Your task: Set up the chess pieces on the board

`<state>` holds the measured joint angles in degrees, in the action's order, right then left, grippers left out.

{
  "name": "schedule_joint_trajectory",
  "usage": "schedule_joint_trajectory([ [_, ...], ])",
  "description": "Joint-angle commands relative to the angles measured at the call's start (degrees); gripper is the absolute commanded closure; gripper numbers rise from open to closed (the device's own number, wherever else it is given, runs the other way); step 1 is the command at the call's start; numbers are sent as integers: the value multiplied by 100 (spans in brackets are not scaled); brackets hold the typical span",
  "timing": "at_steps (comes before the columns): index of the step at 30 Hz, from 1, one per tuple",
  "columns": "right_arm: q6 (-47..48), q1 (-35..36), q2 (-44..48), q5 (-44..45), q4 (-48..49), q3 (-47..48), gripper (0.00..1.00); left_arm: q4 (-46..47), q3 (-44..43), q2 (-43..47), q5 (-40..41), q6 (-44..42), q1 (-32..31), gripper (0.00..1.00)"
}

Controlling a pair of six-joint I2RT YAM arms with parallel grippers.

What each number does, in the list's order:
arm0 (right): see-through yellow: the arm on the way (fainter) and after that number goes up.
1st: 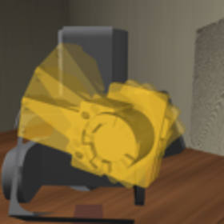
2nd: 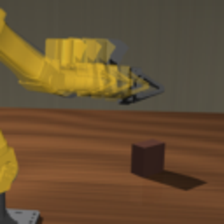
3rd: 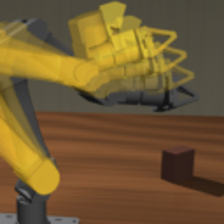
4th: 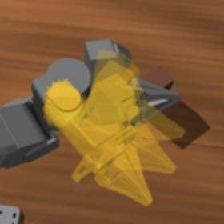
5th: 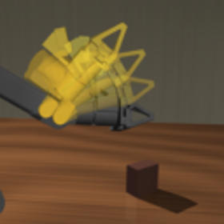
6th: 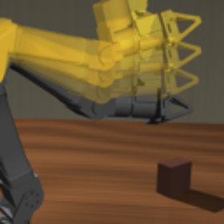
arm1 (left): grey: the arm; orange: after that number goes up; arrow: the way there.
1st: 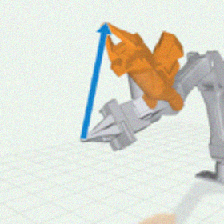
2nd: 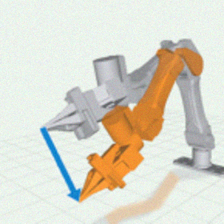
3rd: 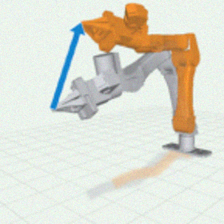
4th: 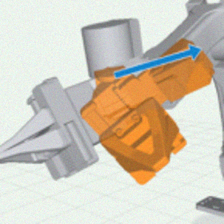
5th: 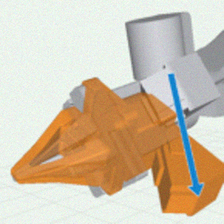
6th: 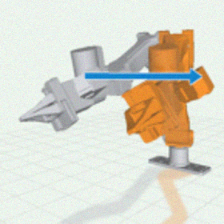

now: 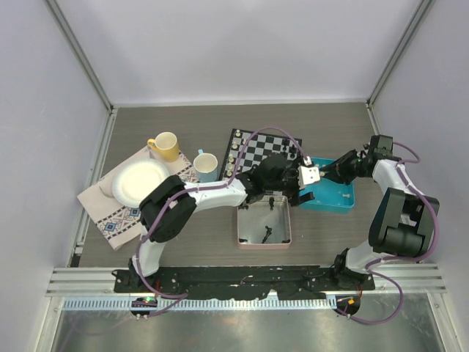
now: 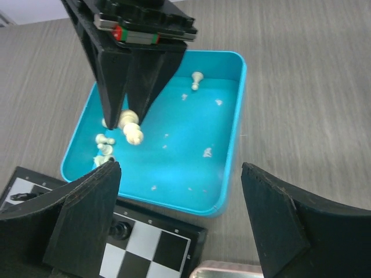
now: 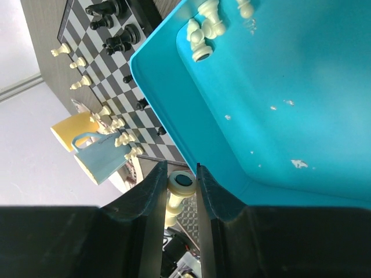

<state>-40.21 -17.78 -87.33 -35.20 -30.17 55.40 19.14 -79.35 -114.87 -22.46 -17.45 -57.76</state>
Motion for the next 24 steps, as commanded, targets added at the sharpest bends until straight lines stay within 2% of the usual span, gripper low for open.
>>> schedule_joint_trajectory([
  [1,-154,-6,216,-329,-112,208,88,521,-546,-237,426,-293,10,14],
  [7,-145,-6,243,-426,-155,182,88,451,-880,-571,760,-478,-34,22],
  [14,-189,-6,243,-488,-156,164,89,336,-1038,-800,839,-619,-51,24],
  [20,-181,-6,251,-488,-147,138,88,354,-1240,-949,936,-654,-78,30],
  [24,-189,-6,243,-497,-155,147,88,354,-1337,-1046,945,-689,-104,38],
])
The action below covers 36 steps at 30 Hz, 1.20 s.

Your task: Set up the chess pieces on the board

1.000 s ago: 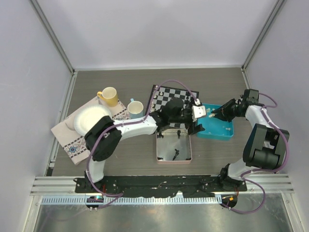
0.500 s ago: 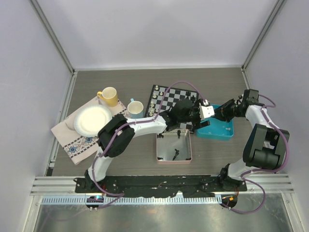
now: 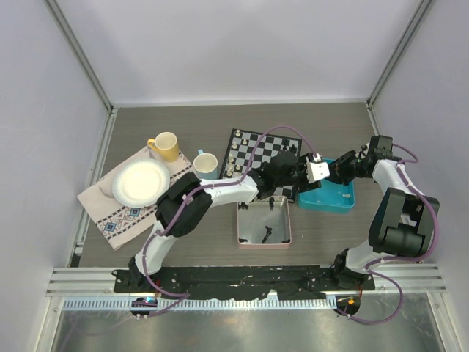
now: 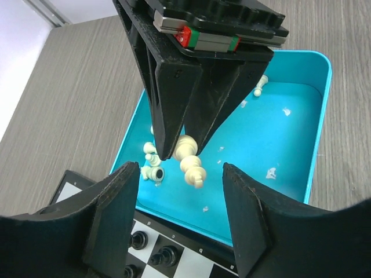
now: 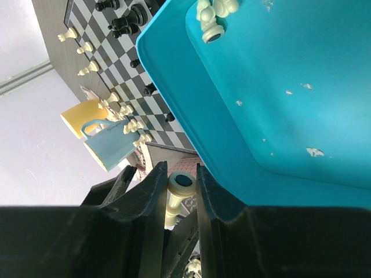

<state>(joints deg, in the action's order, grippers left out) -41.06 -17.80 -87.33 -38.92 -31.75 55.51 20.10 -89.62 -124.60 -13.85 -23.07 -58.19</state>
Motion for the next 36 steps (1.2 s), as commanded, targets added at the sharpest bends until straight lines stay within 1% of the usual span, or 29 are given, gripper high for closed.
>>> schedule_joint_trajectory([
  [1,-104,-4,243,-134,2,136,88,249,-319,-82,93,-136,-60,40],
  [5,-122,-4,234,-160,28,136,89,223,-310,-100,119,-154,-69,48],
  [6,-130,-4,234,-178,37,136,88,205,-310,-100,119,-154,-69,53],
  [8,-139,-13,243,-178,37,145,88,196,-310,-109,119,-154,-69,58],
  [9,-131,-13,243,-178,37,136,88,196,-310,-109,119,-154,-69,65],
  [11,-148,-4,251,-178,37,127,88,196,-336,-109,128,-145,-78,74],
  [12,-139,-4,251,-178,46,118,88,188,-336,-109,119,-136,-78,84],
  [13,-148,-13,260,-169,63,101,87,179,-354,-109,119,-136,-78,89],
  [14,-148,-4,269,-178,81,101,85,161,-371,-91,128,-110,-87,99],
  [15,-148,-4,269,-186,90,101,83,152,-363,-83,137,-84,-87,100],
  [16,-148,-4,286,-169,116,92,75,152,-363,-65,145,-66,-87,100],
  [17,-131,-4,287,-186,134,92,70,118,-363,-13,154,12,-87,100],
  [18,-78,-13,304,-178,142,92,60,100,-363,23,180,57,-87,100],
  [20,62,-4,348,-125,160,136,50,-57,-389,154,329,240,-78,100],
  [21,167,-4,374,-55,160,171,44,-137,-398,216,373,302,-69,100],
  [23,632,-13,488,303,108,276,41,-330,-363,469,418,522,18,100],
  [25,1123,-21,594,560,142,303,39,-497,-319,699,331,1040,115,100],
  [28,1747,-30,787,675,256,312,39,-1269,-450,1182,119,1769,387,100],
  [29,1994,-30,866,570,309,312,39,-1750,-494,1296,145,1962,544,100],
  [30,2231,-30,893,430,370,312,38,-1990,-634,1524,180,2269,633,100],
  [31,2712,-30,884,298,388,329,38,-2662,-714,1604,207,2594,825,100],
  [33,3181,-30,858,-351,415,321,38,-3351,-1037,1806,312,2947,1037,100],
  [34,3400,-30,849,-536,424,303,38,-4094,-1170,1842,304,3288,1282,100],
  [36,3963,-30,840,-1062,424,311,38,-4784,-1512,1869,321,3650,1520,100],
])
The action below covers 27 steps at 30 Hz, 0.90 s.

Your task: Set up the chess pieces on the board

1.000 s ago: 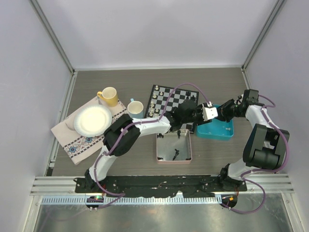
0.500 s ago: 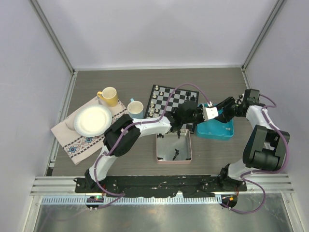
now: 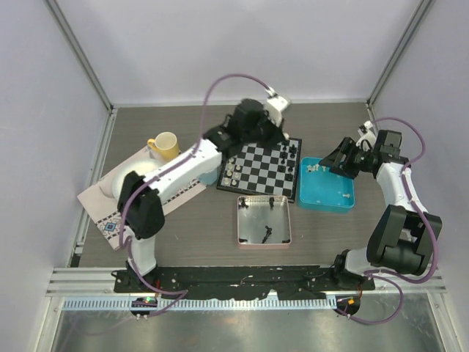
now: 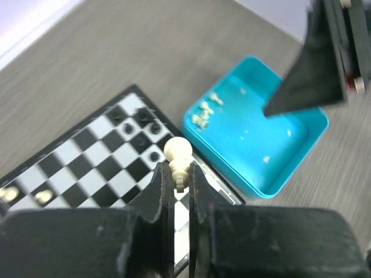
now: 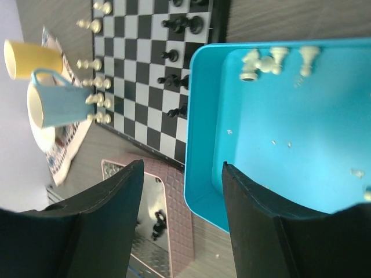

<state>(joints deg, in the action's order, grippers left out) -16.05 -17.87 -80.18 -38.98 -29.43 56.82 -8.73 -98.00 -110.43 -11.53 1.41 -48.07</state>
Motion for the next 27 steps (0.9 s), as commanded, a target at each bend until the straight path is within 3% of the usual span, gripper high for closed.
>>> schedule_joint_trajectory([
  [1,1734,-24,126,-1155,18,215,38,-2548,-799,418,89,1447,745,100],
  [7,2484,-33,-14,-1111,-107,242,39,-4388,-2028,-397,537,1924,1431,100],
  [12,2748,-41,-120,-1217,-239,190,39,-5242,-3416,-1339,1046,1942,1547,100],
  [17,2853,-41,-243,-1314,-309,180,39,-5174,-3480,-1796,1565,1889,1599,100],
  [27,2985,-59,-340,-1340,-414,216,39,-4778,-3498,-2192,1715,1898,1608,100],
])
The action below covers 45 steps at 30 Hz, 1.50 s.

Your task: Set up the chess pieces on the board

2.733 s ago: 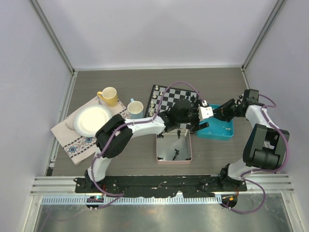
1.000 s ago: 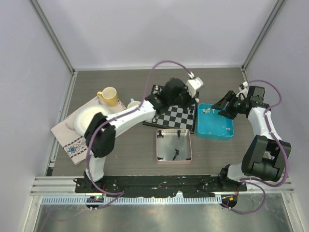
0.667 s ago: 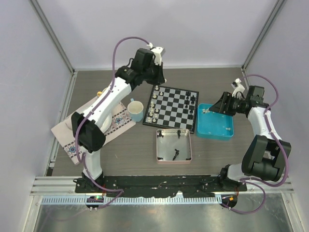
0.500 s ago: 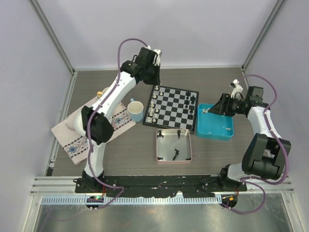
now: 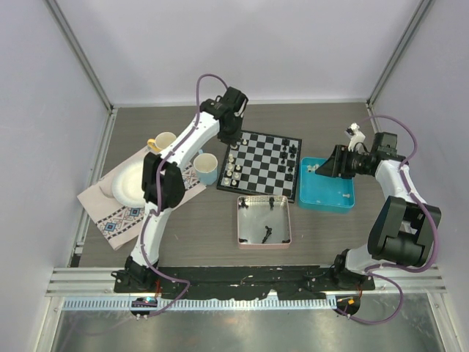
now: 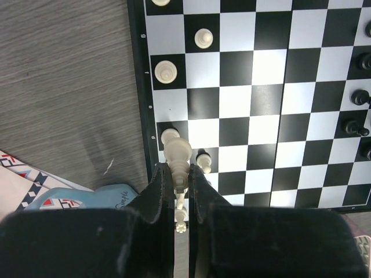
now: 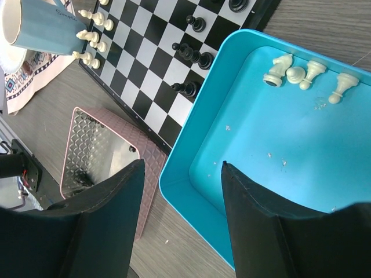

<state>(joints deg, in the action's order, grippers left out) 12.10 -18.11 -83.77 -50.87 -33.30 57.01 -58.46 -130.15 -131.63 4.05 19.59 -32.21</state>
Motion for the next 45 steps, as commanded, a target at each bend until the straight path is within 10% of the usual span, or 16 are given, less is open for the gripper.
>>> schedule_joint_trajectory([
  [1,170,-44,18,-151,-28,196,39,203,-309,-108,166,71,21,100],
  [45,205,-175,-26,-230,-98,231,39,124,-696,-996,-80,-87,180,94],
])
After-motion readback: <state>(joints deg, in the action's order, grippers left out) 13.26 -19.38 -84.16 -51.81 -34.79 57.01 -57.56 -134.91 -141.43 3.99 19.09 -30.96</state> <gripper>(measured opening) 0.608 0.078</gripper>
